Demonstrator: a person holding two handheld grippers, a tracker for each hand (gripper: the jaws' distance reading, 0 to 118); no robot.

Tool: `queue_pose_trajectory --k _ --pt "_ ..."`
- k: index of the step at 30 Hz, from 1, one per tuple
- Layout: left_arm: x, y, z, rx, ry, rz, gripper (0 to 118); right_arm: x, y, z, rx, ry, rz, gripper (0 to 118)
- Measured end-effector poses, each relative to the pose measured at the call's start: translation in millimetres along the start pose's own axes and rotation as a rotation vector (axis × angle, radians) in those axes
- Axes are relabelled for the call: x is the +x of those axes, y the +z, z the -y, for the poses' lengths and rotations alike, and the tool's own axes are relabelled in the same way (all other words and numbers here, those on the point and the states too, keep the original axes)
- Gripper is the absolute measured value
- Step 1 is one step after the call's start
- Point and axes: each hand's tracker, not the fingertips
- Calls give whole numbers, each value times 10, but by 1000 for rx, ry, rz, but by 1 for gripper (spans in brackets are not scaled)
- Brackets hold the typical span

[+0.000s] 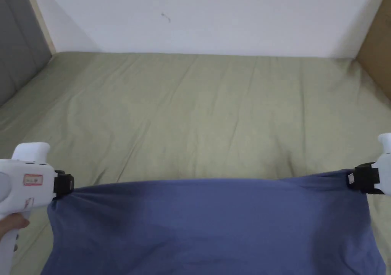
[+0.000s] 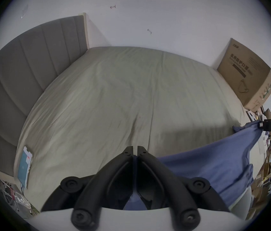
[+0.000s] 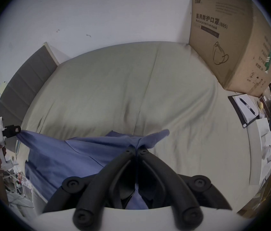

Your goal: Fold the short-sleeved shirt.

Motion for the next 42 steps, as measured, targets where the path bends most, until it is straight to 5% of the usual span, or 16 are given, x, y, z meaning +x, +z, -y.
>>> queue_pose_trajectory --k 8,13,17,21,22,23,24,25,28,30,31,33,34,35,36,42 --pt "-142 598 1053 -5 7 0 1 -6 625 1216 -56 14 -18 0" --pt "-211 516 1727 -99 36 -12 1 55 456 2085 -190 -69 -31 0" --pt "-234 396 2091 -138 88 -36 6 44 257 2454 -228 -49 -3 4" --pt "-332 449 2179 -67 179 1 25 28 298 2419 -183 -111 -36 38" --pt "-349 453 2140 -59 210 21 50 1 337 2385 -169 -142 -52 76" --pt "-359 466 2123 -67 209 12 79 -29 375 2356 -161 -145 -60 98" --pt "-361 472 2101 -82 199 -1 106 -77 461 2314 -133 -130 -51 106" --pt "-345 533 2083 -88 185 -1 118 -141 554 2263 -97 -98 -35 104" --pt "-368 791 2042 -24 212 76 118 -405 764 2163 -6 -14 -8 99" --pt "-355 980 2061 5 254 120 116 -611 866 2129 61 12 -32 79" --pt "-379 1072 2091 44 284 142 107 -737 885 2114 80 24 -33 56" --pt "-442 1181 2174 96 344 205 67 -990 863 2130 98 48 -30 21" --pt "-498 1197 2240 113 381 250 33 -1132 832 2146 122 76 -21 5" --pt "-523 1196 2294 122 390 284 13 -1260 798 2174 157 85 -4 0" --pt "-544 1191 2350 120 381 277 6 -1393 750 2192 168 101 -8 0" --pt "-763 1157 2599 101 469 230 0 -1965 533 2233 120 130 -146 0"
